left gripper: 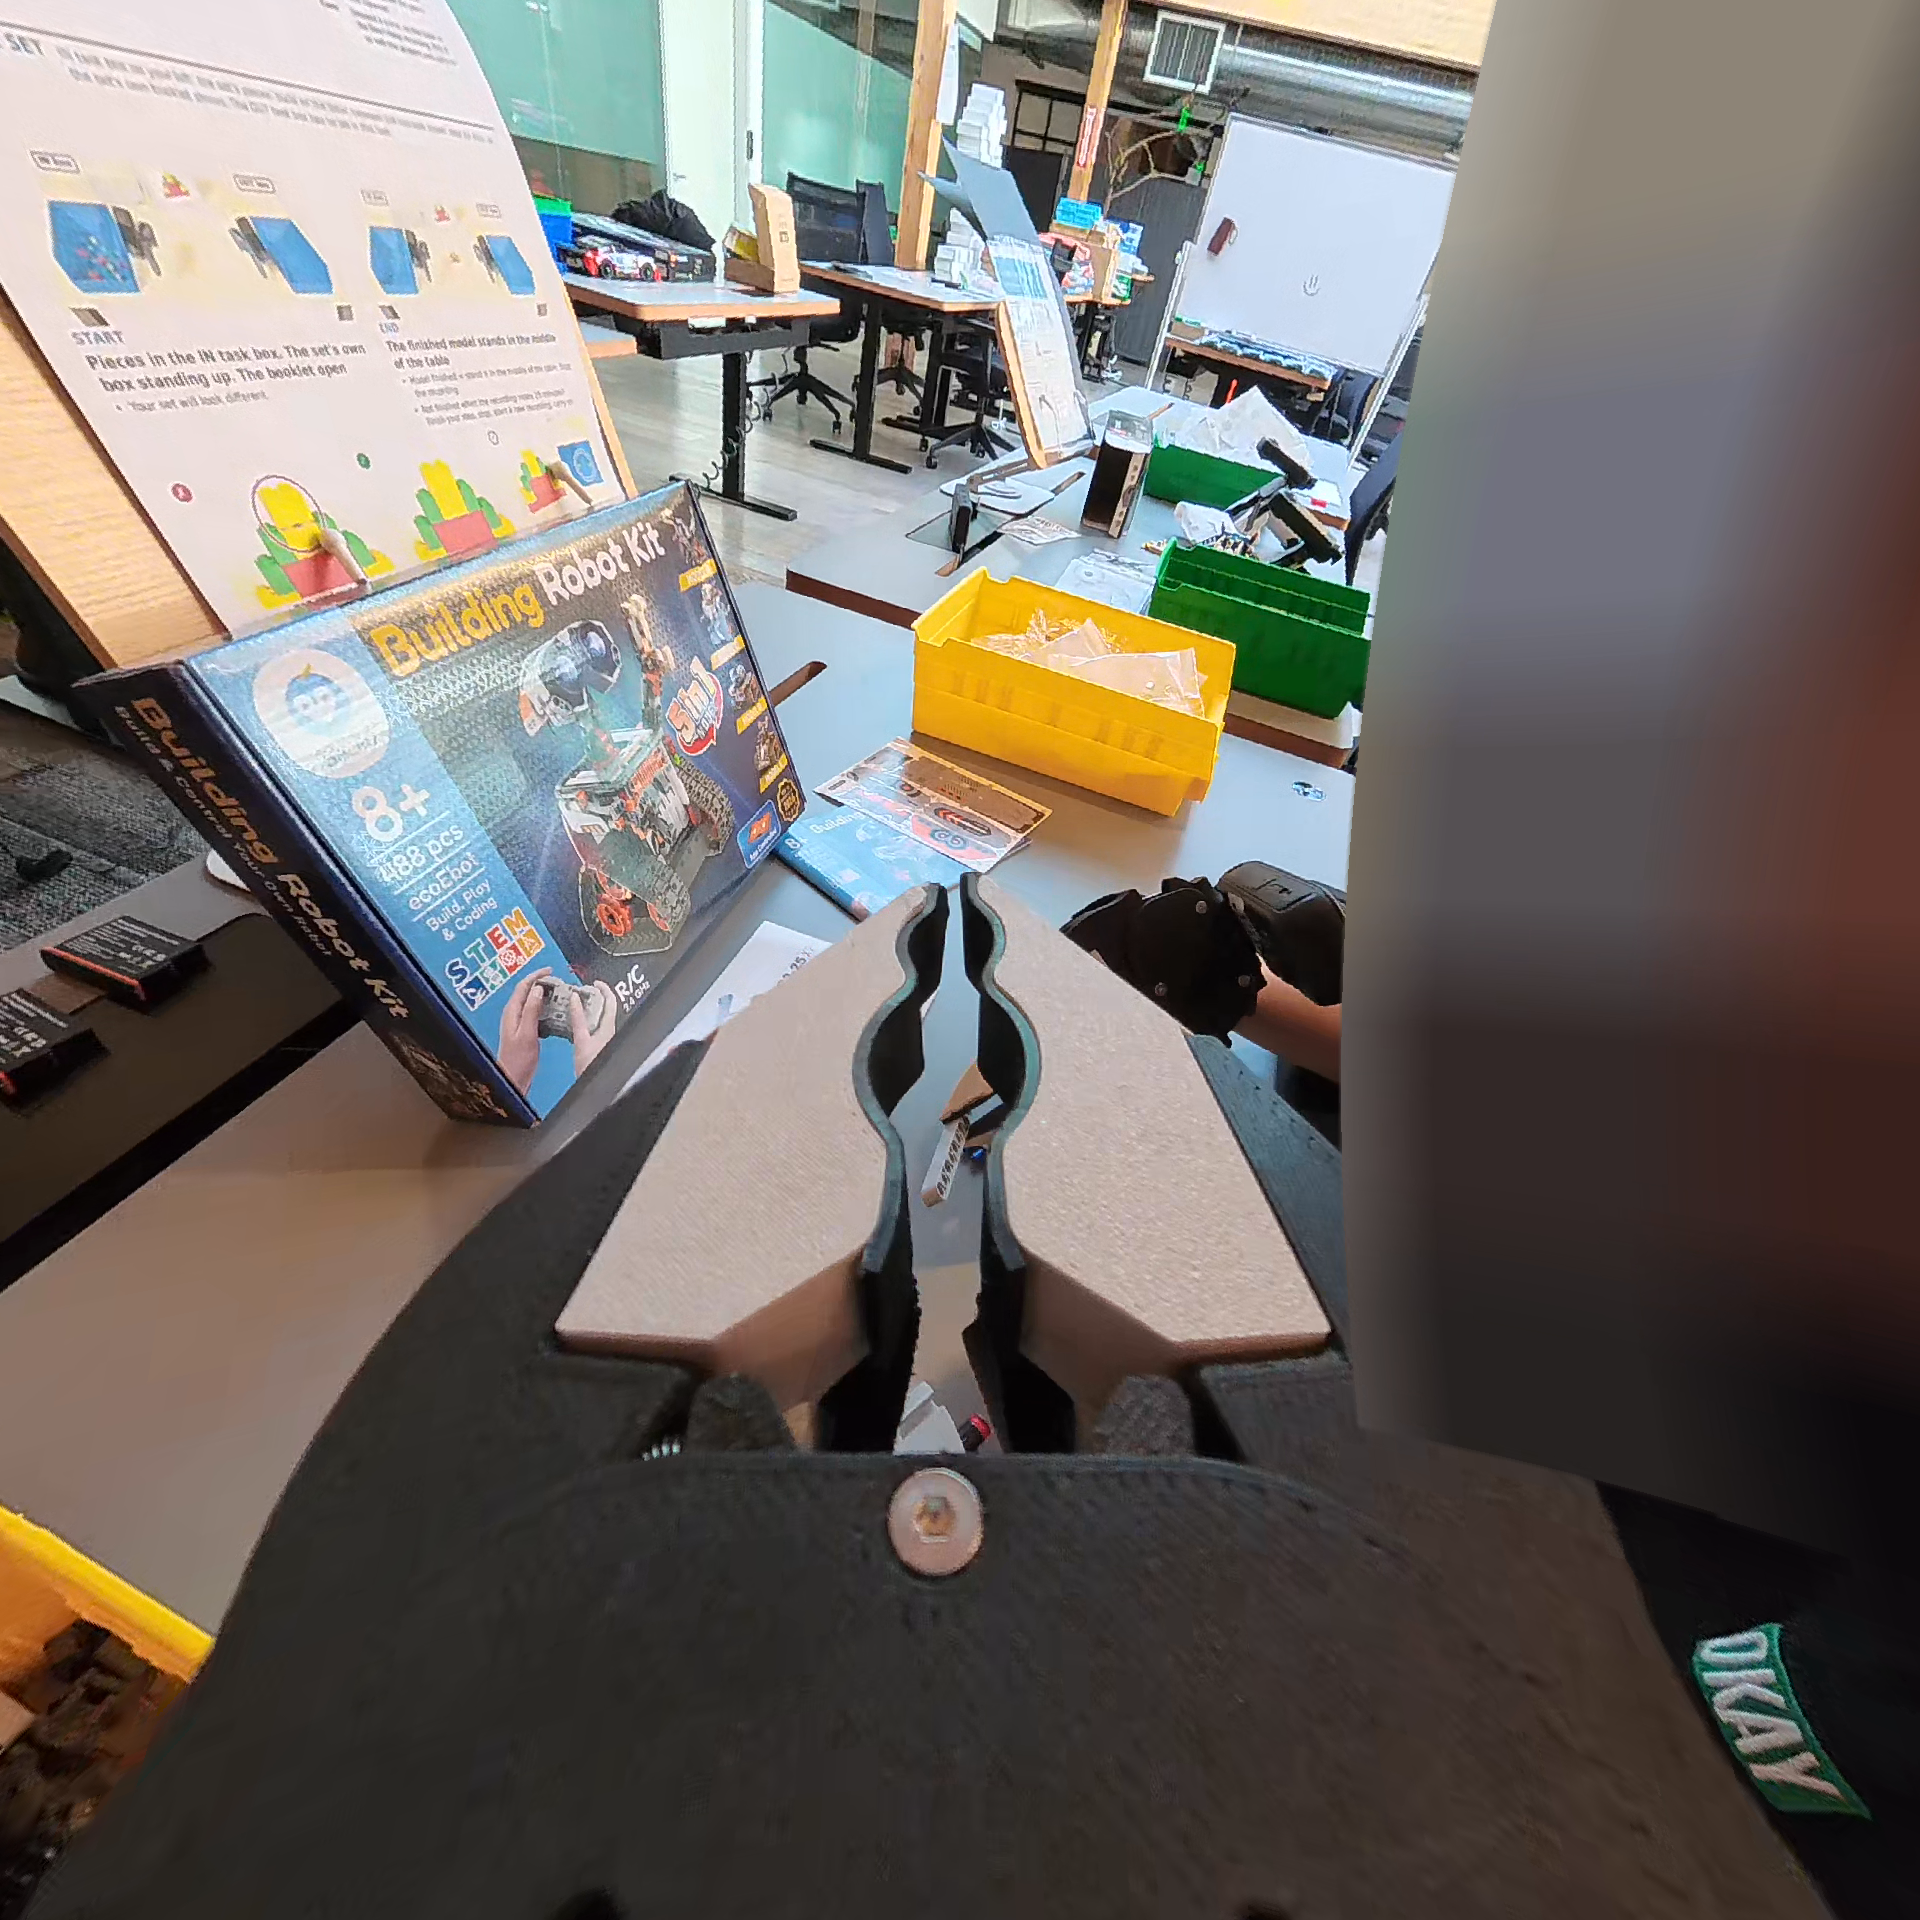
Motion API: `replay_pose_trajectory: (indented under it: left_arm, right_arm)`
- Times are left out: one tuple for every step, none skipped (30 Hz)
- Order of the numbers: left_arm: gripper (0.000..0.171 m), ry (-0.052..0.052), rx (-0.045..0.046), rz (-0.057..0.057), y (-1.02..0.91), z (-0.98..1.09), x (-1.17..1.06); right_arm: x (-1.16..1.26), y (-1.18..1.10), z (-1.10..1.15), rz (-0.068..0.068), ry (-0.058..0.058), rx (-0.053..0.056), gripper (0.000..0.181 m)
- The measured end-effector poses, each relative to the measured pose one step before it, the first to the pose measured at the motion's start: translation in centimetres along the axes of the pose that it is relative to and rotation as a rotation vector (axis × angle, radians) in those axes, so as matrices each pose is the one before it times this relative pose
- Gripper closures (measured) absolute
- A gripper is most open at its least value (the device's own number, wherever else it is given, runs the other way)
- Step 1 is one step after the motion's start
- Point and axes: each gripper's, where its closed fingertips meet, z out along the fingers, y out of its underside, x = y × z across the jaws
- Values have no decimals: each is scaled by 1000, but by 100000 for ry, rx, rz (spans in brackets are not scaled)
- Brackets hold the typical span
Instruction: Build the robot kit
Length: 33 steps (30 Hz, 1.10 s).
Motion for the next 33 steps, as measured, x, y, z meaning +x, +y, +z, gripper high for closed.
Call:
replay_pose_trajectory:
  left_arm:
    - [171,161,-345,-363,61,42,9]
    - [171,136,-387,-394,74,41,-4]
    - [171,124,-469,-373,81,46,-16]
    - [171,61,-472,-318,91,48,-31]
    - [171,-29,-397,-337,78,53,-52]
    - [171,84,-443,-407,91,53,-43]
    - [171,171,-598,-505,110,52,-23]
    - [171,63,-616,-515,108,61,-47]
    - [171,-132,-542,-501,100,46,-77]
    - [171,-60,-537,-517,108,40,-79]
    - [170,143,-610,-583,120,57,-56]
    - [170,248,-742,-674,138,79,-44]
    - [170,223,-970,-815,178,97,-50]
    - [170,223,-1201,-903,225,127,-57]
    - [170,320,-1175,-750,209,136,-43]
    - [170,272,-1072,-594,197,152,-32]
    - [169,232,-1275,-588,226,160,-40]
    - [170,298,-1471,-566,261,180,-35]
    - [170,304,-1514,-570,268,199,-27]
    - [169,347,-1962,-772,366,245,-42]
    - [168,319,-3143,-1354,565,317,-74]
    - [168,408,-4414,-1814,769,407,-104]
    - [167,540,-5274,-2240,926,491,-114]
    - [167,1133,-6157,-2819,1066,580,-58]
    - [167,2056,-6261,-3248,1038,658,27]
    - [167,2684,-5481,-3395,861,704,67]
    - [167,2915,-4130,-3030,605,714,63]
    - [166,2876,-2763,-2569,381,700,32]
    - [165,2247,-2153,-2568,284,675,-89]
    - [163,1403,-2016,-2559,258,643,-228]
    - [160,503,-2377,-2559,274,606,-371]
    - [157,-150,-2529,-2474,306,585,-432]
    - [155,178,-2400,-1989,271,553,-311]
  right_arm:
    - [-1,-43,-15,-199,73,158,176]
    - [12,-35,-20,-218,160,95,176]
    - [6,-21,-9,-201,150,12,176]
    - [5,-16,-16,-90,45,36,176]
    - [3,-26,-10,-73,36,111,176]
    - [-4,-39,-10,-159,117,176,176]
    - [8,-43,-5,-187,125,113,176]
    - [14,-35,-20,-228,164,96,176]
    - [-9,-32,-14,-196,58,124,176]
    - [-8,-28,-8,-152,43,104,176]
    - [2,-23,-8,-161,139,18,176]
    - [22,-33,-12,-146,124,61,176]
    - [5,-55,-20,-83,100,236,176]
    - [12,-55,-29,-10,112,235,176]
    - [10,-37,-13,-4,80,133,176]
    - [10,-17,-7,-24,62,58,176]
    - [7,-13,-19,-70,38,64,176]
    - [4,-27,-10,-2,80,115,176]
    - [9,-21,-7,59,-23,99,176]
    - [5,-9,-11,1,40,3,176]
    - [6,-32,-6,-181,125,136,175]
    - [7,-46,-24,-118,91,167,175]
    - [-6,-65,-10,-101,70,205,176]
    - [-5,-63,-21,-106,89,225,176]
    - [-4,-70,-15,-113,121,223,176]
    - [-7,-59,-21,-165,75,147,176]
    - [-5,-68,-22,-194,152,140,176]
    - [1,-101,-31,-164,136,312,176]
    - [9,-133,-41,-13,77,488,176]
    - [-14,-142,-53,216,-96,504,176]
    - [-1,-128,-48,241,-23,511,176]
    - [19,-110,-64,113,105,368,176]
    - [39,-108,-63,-31,205,302,176]
